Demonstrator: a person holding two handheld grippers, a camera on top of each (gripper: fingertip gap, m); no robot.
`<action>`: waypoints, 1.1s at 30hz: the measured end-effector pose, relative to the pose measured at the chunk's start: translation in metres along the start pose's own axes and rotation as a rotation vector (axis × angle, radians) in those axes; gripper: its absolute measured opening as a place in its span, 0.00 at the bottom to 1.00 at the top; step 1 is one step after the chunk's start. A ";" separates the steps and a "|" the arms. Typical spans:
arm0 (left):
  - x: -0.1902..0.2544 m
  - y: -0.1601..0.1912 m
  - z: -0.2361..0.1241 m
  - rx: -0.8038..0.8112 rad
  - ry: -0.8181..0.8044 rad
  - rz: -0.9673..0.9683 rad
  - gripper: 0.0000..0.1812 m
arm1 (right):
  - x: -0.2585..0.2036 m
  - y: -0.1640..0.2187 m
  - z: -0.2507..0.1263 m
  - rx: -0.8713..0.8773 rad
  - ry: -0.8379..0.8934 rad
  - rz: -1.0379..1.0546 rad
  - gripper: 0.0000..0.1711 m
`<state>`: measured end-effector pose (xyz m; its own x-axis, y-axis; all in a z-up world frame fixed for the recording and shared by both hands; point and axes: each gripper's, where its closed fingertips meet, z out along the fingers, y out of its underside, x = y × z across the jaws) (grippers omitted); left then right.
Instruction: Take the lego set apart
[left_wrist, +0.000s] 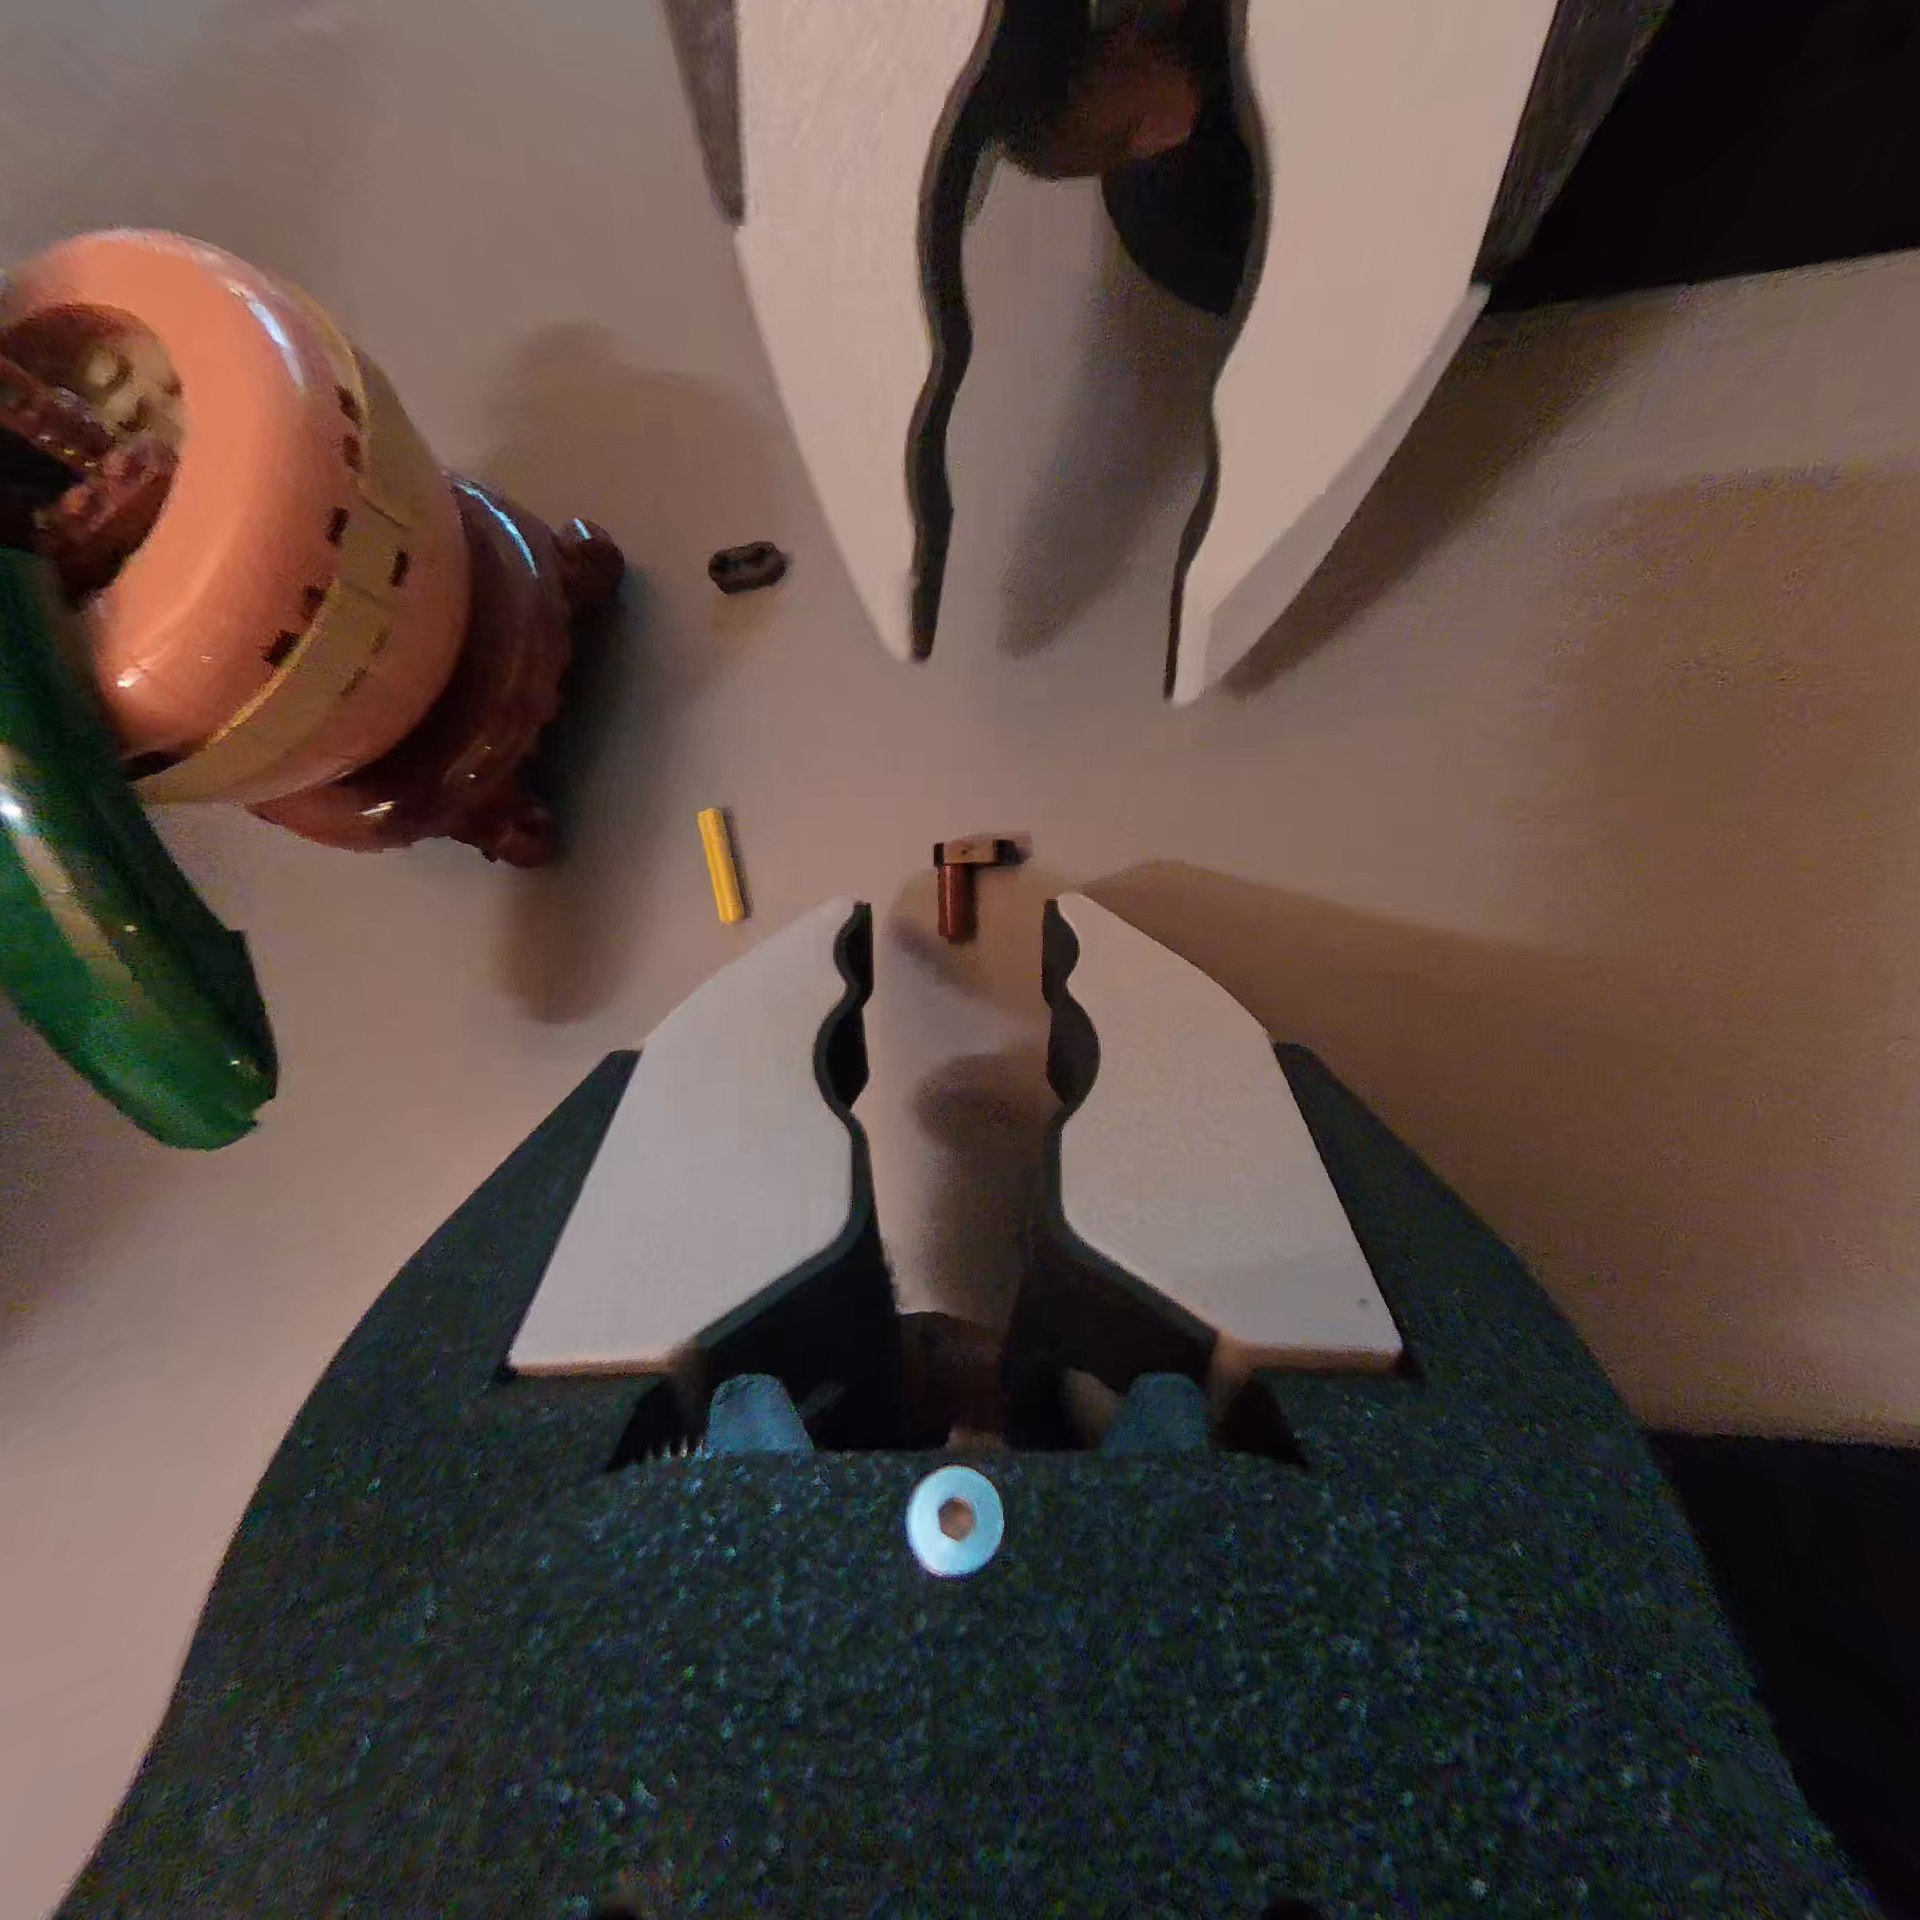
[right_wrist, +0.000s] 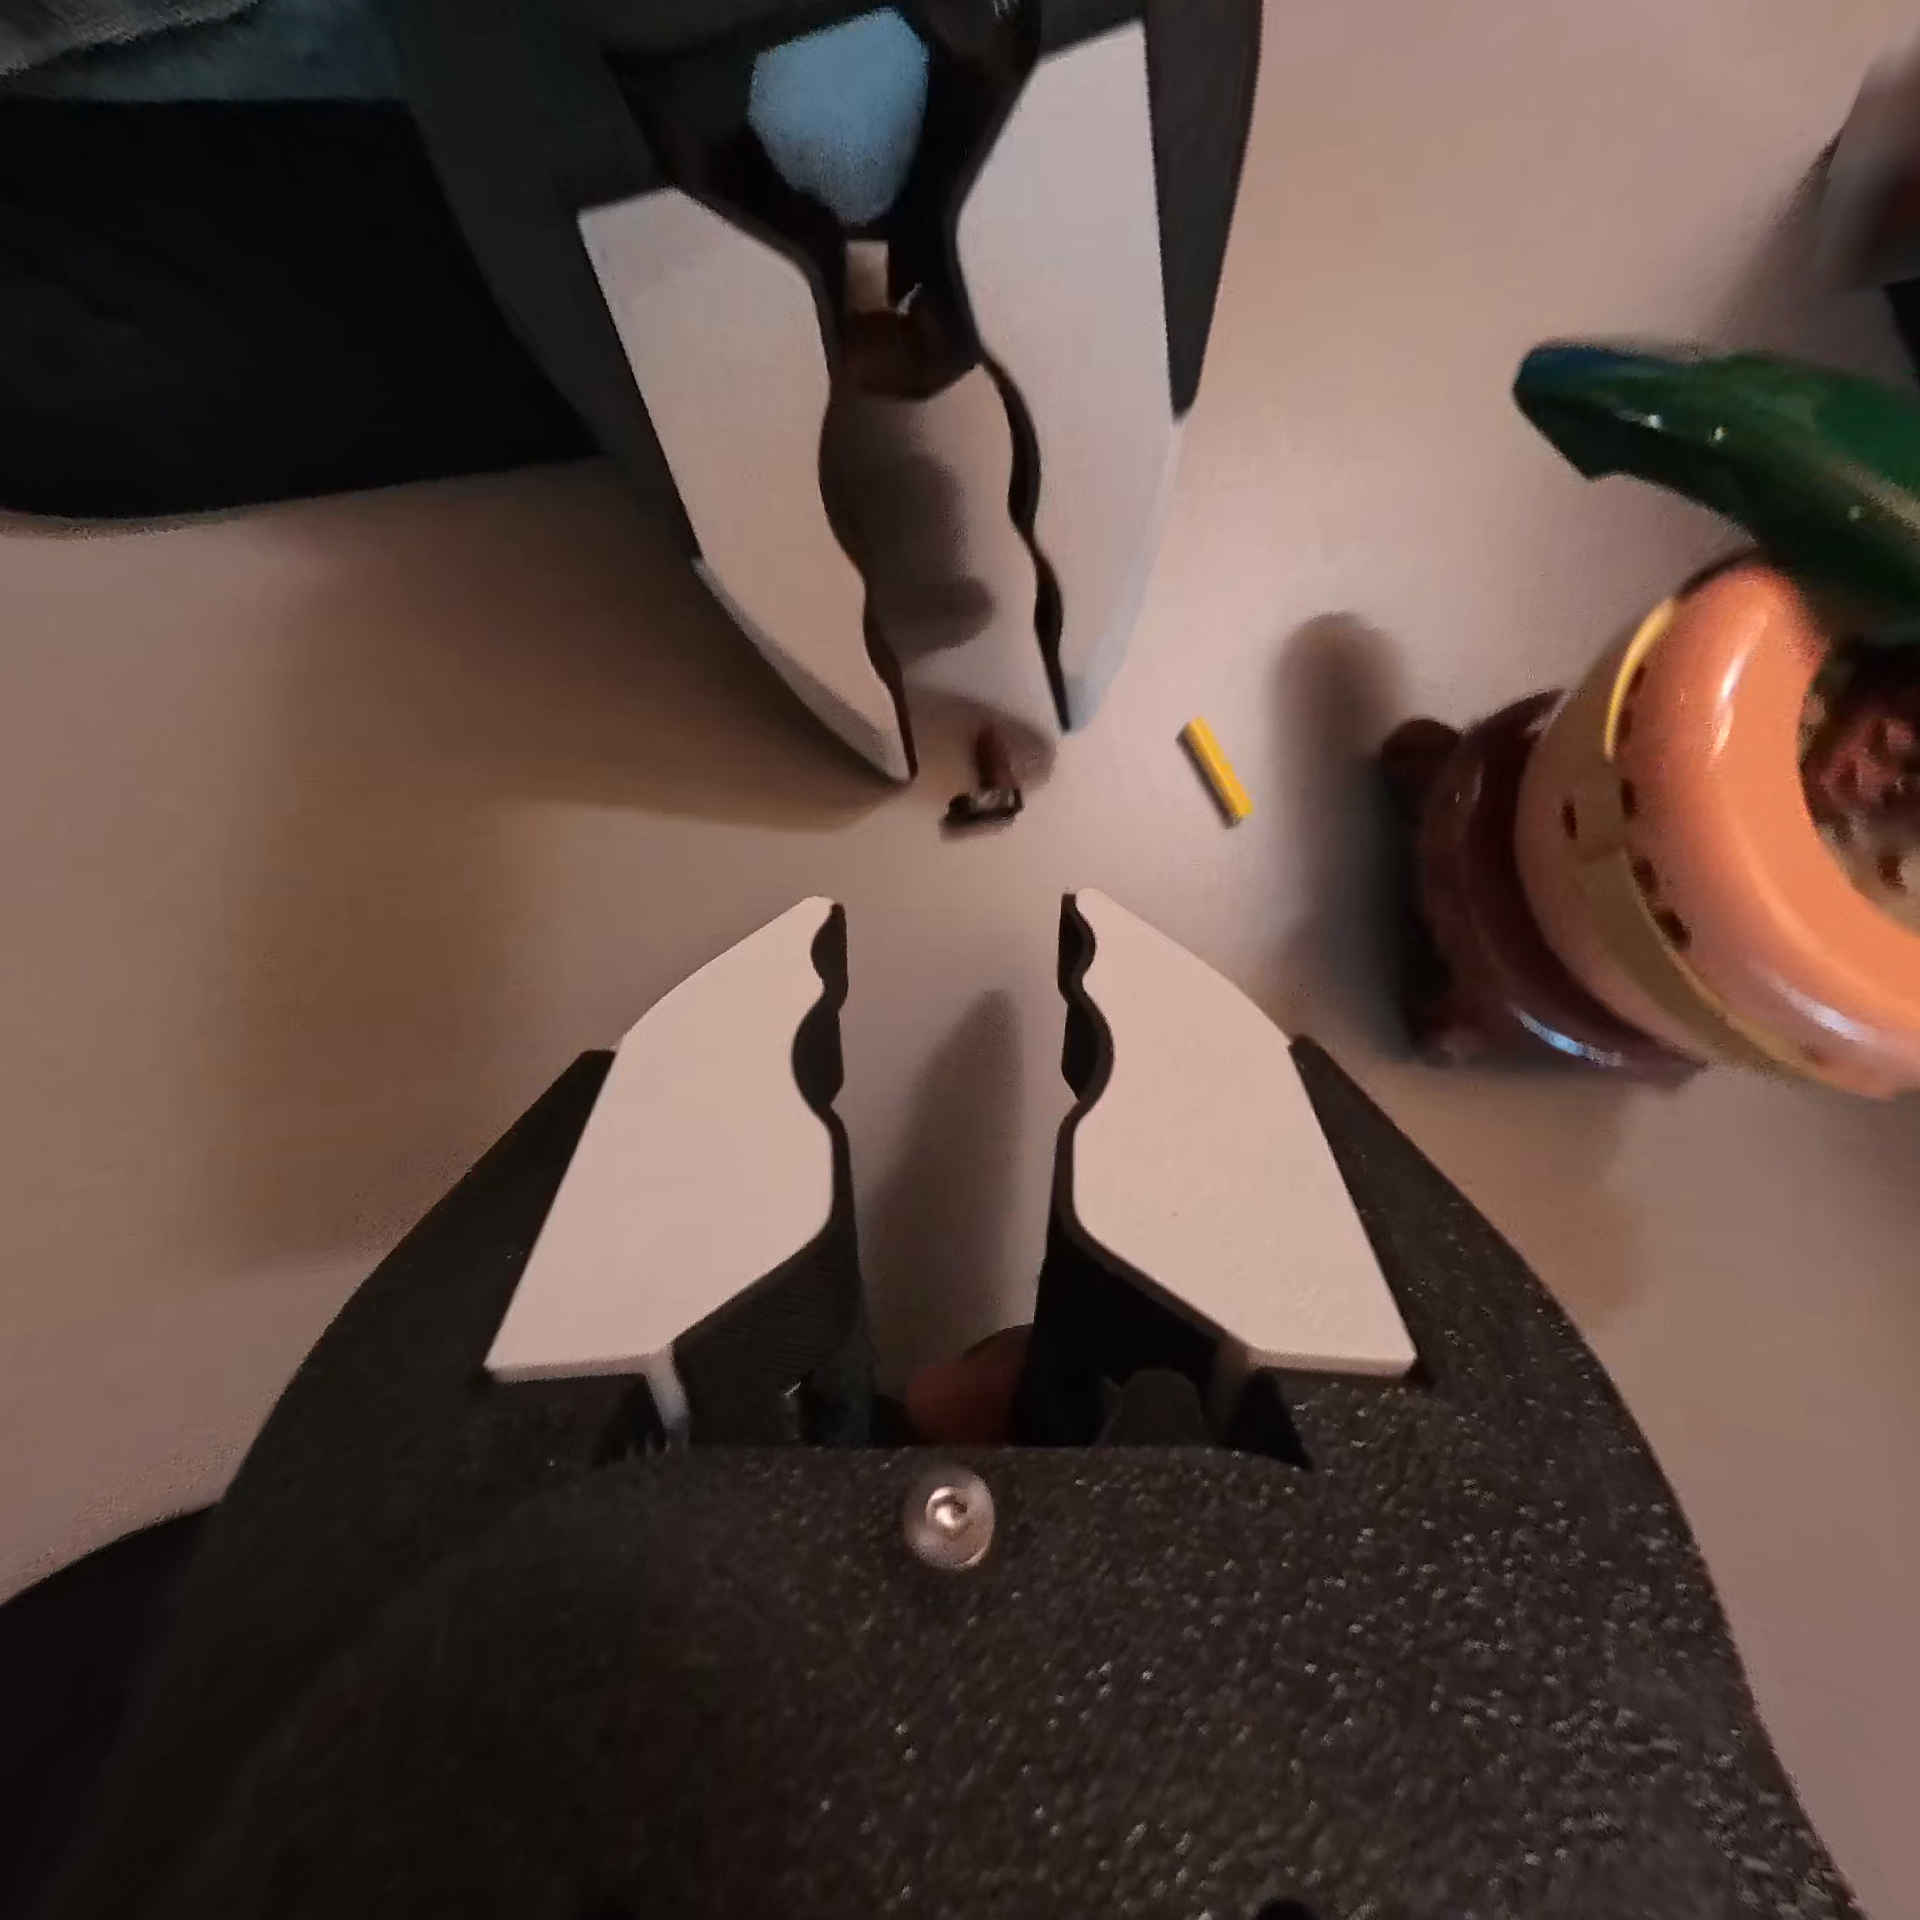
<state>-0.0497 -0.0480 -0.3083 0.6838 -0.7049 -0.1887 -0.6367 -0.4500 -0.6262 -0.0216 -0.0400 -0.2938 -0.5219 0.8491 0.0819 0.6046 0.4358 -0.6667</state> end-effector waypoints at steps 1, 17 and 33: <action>-0.001 -0.001 0.001 0.016 0.001 -0.009 0.15 | 0.003 -0.003 0.006 -0.002 -0.007 -0.006 0.22; -0.002 -0.011 -0.001 0.127 -0.024 0.044 0.03 | 0.005 -0.010 0.028 0.046 -0.068 -0.074 0.09; 0.001 -0.023 -0.005 0.155 -0.074 0.145 0.03 | 0.002 -0.016 0.009 0.037 0.079 -0.195 0.09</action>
<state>-0.0362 -0.0413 -0.2901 0.6168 -0.7115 -0.3366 -0.6718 -0.2531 -0.6962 -0.0376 -0.0476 -0.2898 -0.5774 0.7710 0.2685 0.4736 0.5842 -0.6591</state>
